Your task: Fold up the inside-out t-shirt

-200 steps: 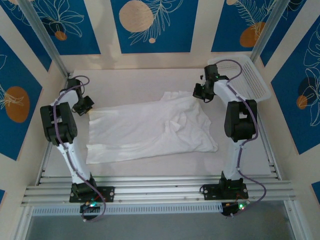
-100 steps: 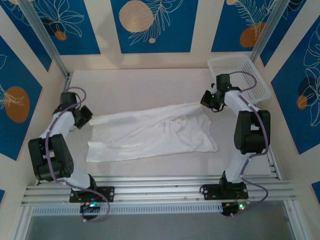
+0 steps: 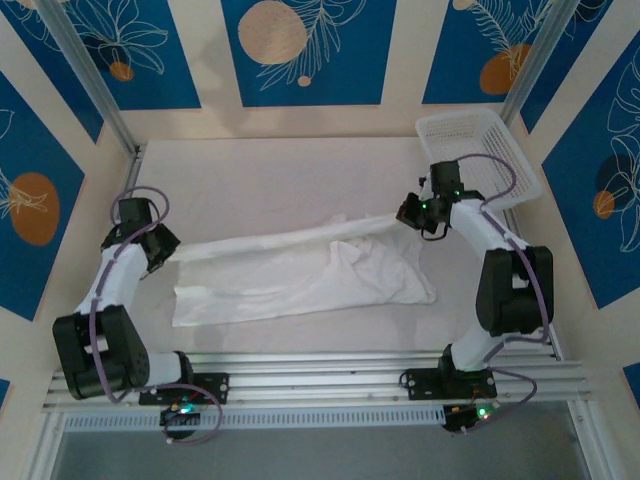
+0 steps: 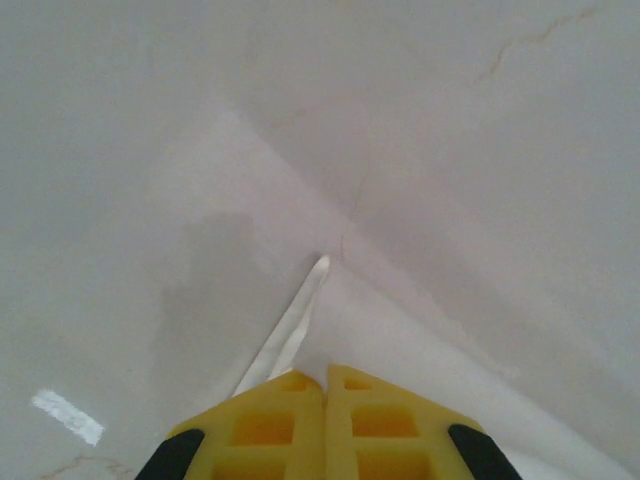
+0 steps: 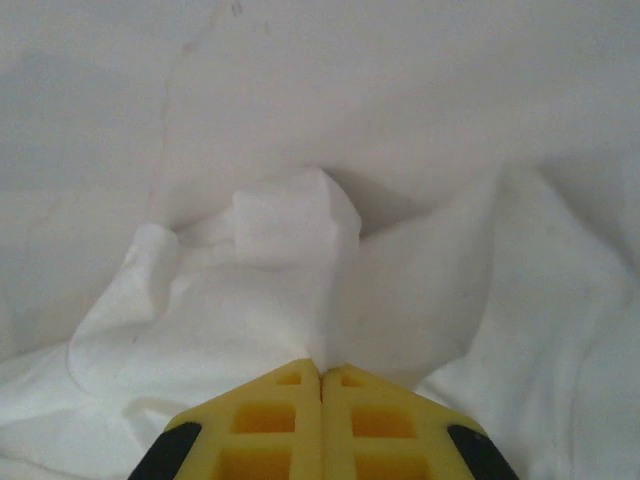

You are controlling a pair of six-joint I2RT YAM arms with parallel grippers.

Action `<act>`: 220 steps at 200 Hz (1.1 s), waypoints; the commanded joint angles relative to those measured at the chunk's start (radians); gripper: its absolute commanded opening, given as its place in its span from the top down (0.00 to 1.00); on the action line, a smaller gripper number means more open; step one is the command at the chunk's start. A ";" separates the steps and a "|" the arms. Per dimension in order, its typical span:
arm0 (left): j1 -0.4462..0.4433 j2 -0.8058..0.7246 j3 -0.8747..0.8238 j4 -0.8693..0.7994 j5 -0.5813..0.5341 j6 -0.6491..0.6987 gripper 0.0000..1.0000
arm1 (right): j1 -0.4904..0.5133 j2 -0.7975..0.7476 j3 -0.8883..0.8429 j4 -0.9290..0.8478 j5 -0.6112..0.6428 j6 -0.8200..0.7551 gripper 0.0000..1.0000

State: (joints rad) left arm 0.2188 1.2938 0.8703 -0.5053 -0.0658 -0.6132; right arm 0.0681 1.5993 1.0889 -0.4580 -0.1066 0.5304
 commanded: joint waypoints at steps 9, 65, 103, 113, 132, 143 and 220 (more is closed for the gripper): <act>0.011 -0.037 -0.078 -0.024 -0.091 -0.026 1.00 | 0.022 0.000 -0.163 0.040 -0.035 0.059 1.00; 0.010 -0.065 -0.202 0.068 -0.021 -0.036 0.75 | 0.015 0.026 -0.184 -0.015 0.007 0.050 0.79; 0.010 -0.194 -0.219 0.026 -0.134 -0.051 0.57 | -0.006 -0.067 -0.107 -0.101 0.047 0.035 0.59; 0.011 -0.232 -0.220 0.024 -0.141 -0.048 0.54 | -0.023 -0.097 -0.097 -0.108 0.051 0.036 0.56; 0.003 -0.281 -0.198 0.018 -0.118 -0.026 0.51 | -0.048 -0.147 -0.098 -0.073 0.024 0.030 0.48; -0.020 -0.293 -0.176 0.013 -0.103 -0.009 0.51 | -0.053 -0.161 -0.102 -0.034 -0.016 0.020 0.43; -0.459 -0.092 -0.093 0.217 0.004 0.029 0.50 | 0.022 0.164 0.179 -0.033 -0.030 -0.085 0.40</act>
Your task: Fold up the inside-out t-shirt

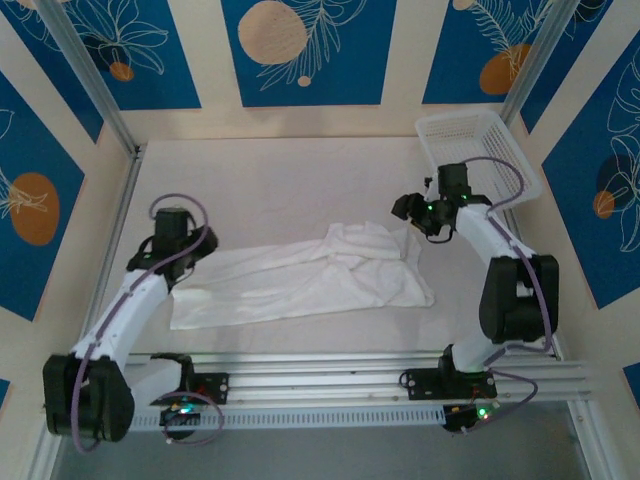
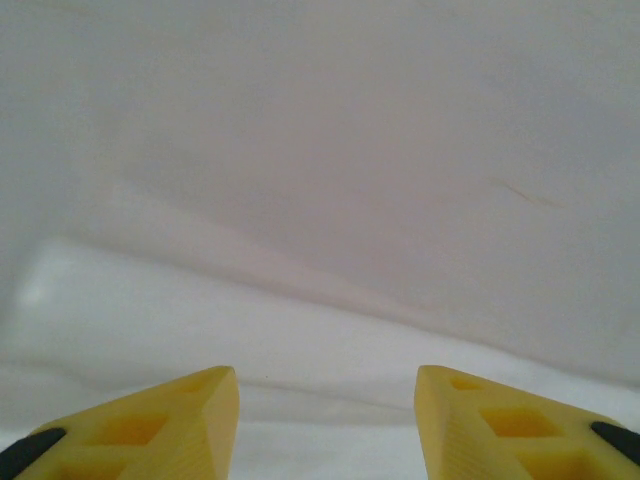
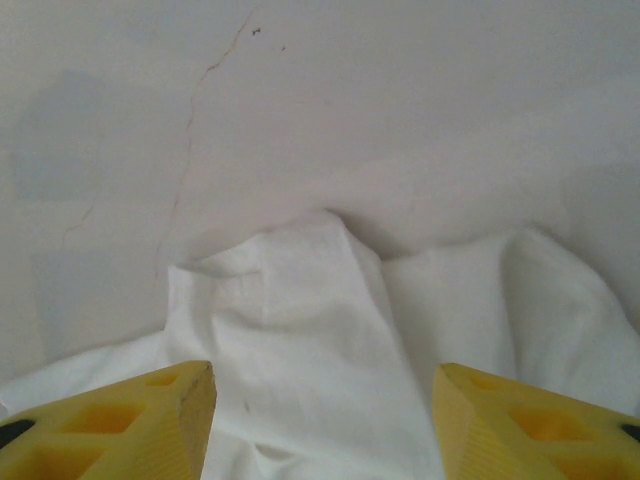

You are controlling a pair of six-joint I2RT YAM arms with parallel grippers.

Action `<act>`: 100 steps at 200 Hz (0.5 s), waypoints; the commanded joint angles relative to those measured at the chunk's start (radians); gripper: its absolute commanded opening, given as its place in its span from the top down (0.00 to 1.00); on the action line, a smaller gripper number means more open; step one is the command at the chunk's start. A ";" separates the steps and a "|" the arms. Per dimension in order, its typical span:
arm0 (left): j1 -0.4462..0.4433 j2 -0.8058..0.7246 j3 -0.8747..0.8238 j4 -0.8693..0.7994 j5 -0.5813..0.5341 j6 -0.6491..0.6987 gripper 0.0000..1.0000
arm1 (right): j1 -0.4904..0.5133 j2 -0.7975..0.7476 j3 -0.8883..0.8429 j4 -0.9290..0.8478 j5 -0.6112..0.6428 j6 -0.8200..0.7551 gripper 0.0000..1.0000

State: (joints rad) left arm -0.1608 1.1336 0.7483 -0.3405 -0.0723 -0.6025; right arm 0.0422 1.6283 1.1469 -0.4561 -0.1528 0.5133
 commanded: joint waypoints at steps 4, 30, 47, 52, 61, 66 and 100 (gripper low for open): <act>-0.088 0.077 0.032 0.051 0.009 0.018 0.50 | 0.058 0.162 0.139 -0.039 0.030 -0.075 0.40; -0.122 0.070 0.024 0.066 0.031 0.057 0.49 | 0.089 0.299 0.227 -0.035 0.085 -0.083 0.39; -0.127 0.040 0.022 0.040 0.043 0.110 0.48 | 0.100 0.368 0.280 -0.057 0.091 -0.091 0.39; -0.127 0.030 0.020 0.032 0.041 0.123 0.48 | 0.106 0.380 0.289 -0.058 0.087 -0.096 0.39; -0.126 0.011 0.012 0.016 0.027 0.139 0.47 | 0.116 0.394 0.300 -0.064 0.062 -0.101 0.39; -0.127 0.002 0.007 0.010 0.016 0.141 0.47 | 0.121 0.400 0.305 -0.072 0.047 -0.102 0.40; -0.127 -0.032 -0.020 -0.013 -0.024 0.138 0.47 | 0.141 0.422 0.301 -0.091 -0.015 -0.077 0.63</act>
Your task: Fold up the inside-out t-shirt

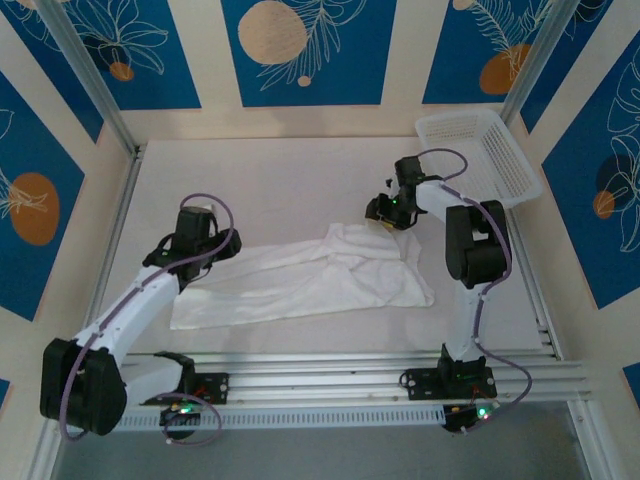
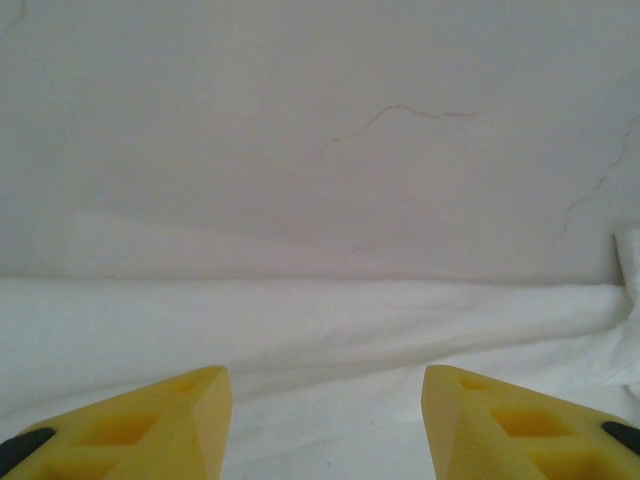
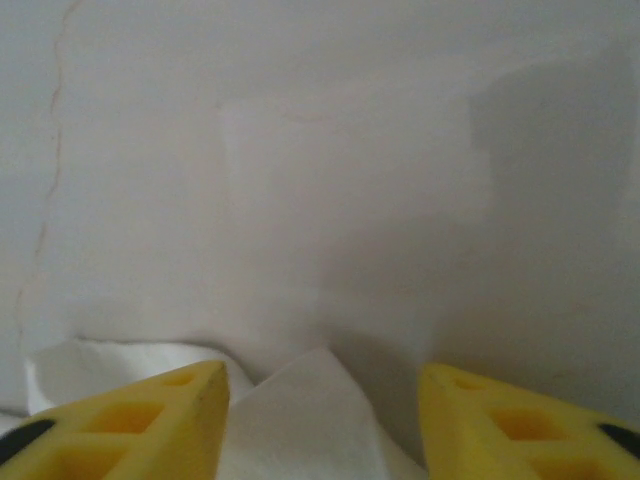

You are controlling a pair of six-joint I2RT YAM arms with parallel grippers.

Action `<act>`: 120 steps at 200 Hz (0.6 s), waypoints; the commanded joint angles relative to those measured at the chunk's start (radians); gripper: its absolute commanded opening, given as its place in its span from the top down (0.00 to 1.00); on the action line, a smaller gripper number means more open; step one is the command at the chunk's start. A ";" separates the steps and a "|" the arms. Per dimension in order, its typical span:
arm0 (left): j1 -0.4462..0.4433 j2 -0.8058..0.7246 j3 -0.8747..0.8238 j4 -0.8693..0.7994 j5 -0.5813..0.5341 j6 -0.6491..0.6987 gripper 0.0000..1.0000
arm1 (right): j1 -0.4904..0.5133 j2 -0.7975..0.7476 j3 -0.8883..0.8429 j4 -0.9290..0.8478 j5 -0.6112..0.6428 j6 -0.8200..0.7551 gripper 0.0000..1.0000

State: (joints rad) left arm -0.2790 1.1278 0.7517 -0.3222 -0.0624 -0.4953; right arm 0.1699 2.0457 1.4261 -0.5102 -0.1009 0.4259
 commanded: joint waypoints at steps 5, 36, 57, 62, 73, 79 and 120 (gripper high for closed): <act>-0.009 -0.028 -0.025 -0.032 -0.035 0.031 0.47 | 0.010 0.004 0.014 -0.031 -0.078 0.019 0.67; -0.008 -0.050 -0.016 -0.041 -0.054 0.037 0.47 | -0.010 -0.003 0.004 -0.025 -0.151 0.046 0.96; -0.009 -0.064 -0.012 -0.060 -0.072 0.035 0.46 | -0.008 -0.052 0.016 -0.038 -0.163 0.052 1.00; -0.009 -0.068 -0.012 -0.064 -0.073 0.033 0.46 | -0.006 -0.071 0.015 -0.044 -0.160 0.054 1.00; -0.008 -0.077 -0.015 -0.071 -0.069 0.025 0.46 | -0.006 -0.123 0.008 -0.047 -0.156 0.056 1.00; -0.008 -0.082 -0.018 -0.073 -0.064 0.021 0.46 | -0.004 -0.154 -0.005 -0.047 -0.151 0.058 1.00; -0.009 -0.144 -0.033 -0.100 -0.055 0.000 0.46 | 0.000 -0.436 -0.256 0.024 -0.167 0.094 1.00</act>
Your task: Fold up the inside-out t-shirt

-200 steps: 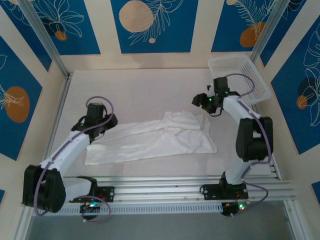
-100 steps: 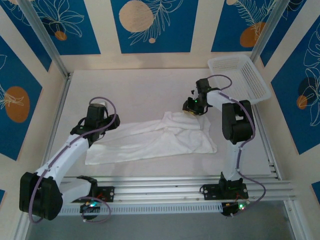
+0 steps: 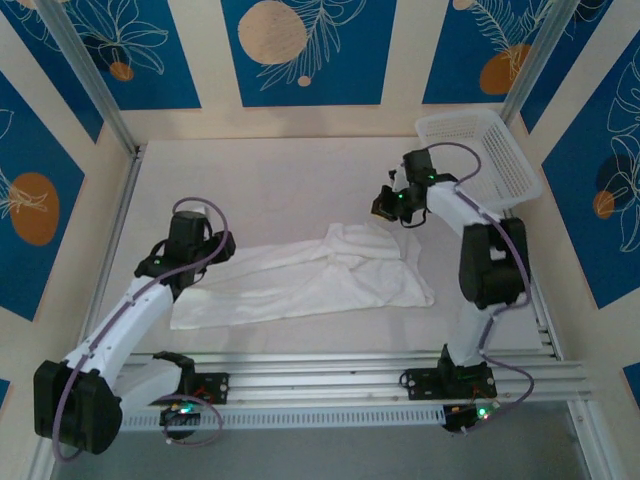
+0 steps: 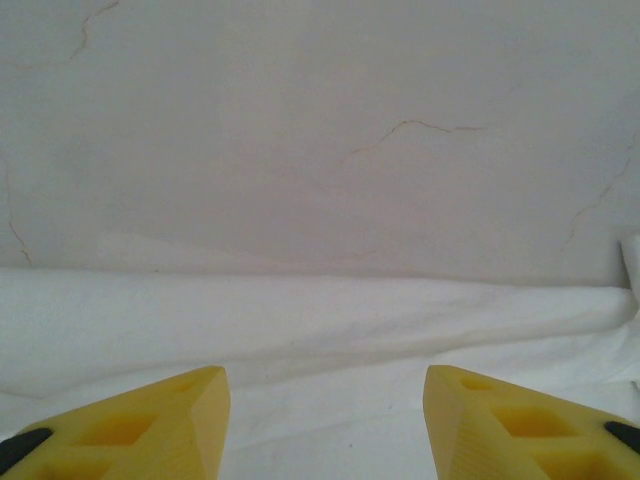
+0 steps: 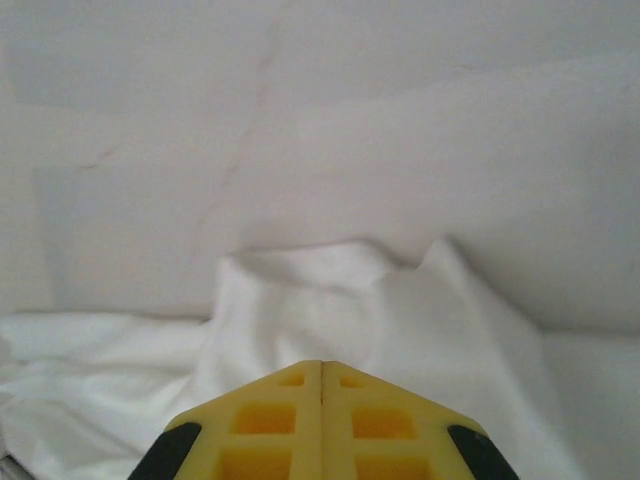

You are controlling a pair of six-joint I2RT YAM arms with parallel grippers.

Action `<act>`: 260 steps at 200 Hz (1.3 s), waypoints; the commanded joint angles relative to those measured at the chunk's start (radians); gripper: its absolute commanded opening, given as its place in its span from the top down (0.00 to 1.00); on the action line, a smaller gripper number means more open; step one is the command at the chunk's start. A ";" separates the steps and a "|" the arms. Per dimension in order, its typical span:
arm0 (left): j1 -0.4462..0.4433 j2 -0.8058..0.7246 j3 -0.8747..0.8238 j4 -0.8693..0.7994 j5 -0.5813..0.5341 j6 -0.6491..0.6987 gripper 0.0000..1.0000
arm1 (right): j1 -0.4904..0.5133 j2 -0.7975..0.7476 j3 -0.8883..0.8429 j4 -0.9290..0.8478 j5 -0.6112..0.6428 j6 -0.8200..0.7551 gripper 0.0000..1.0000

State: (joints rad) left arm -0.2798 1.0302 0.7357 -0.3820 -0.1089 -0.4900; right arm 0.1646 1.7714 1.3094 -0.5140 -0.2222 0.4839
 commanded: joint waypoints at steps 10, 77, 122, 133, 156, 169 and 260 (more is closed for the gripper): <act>-0.008 -0.062 -0.018 -0.051 -0.014 -0.002 0.46 | 0.006 -0.239 -0.230 0.065 -0.047 0.055 1.00; -0.008 -0.073 -0.002 -0.040 0.152 0.062 0.44 | 0.087 -0.047 -0.076 -0.017 0.252 -0.027 0.52; -0.009 -0.129 -0.025 -0.072 0.260 0.111 0.39 | 0.160 0.216 0.179 -0.123 0.378 -0.033 0.51; -0.009 -0.143 -0.030 -0.086 0.240 0.114 0.38 | 0.179 0.256 0.215 -0.152 0.436 -0.032 0.51; -0.009 -0.161 -0.042 -0.090 0.223 0.111 0.37 | 0.203 0.284 0.230 -0.173 0.528 -0.025 0.54; -0.009 -0.160 -0.044 -0.088 0.218 0.106 0.37 | 0.205 0.278 0.218 -0.173 0.550 -0.022 0.60; -0.009 -0.146 -0.041 -0.073 0.209 0.087 0.35 | 0.200 -0.006 0.051 -0.102 0.509 -0.022 1.00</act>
State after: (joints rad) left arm -0.2817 0.8875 0.6983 -0.4534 0.1036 -0.4088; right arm 0.3641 1.9404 1.4303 -0.6395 0.2962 0.4519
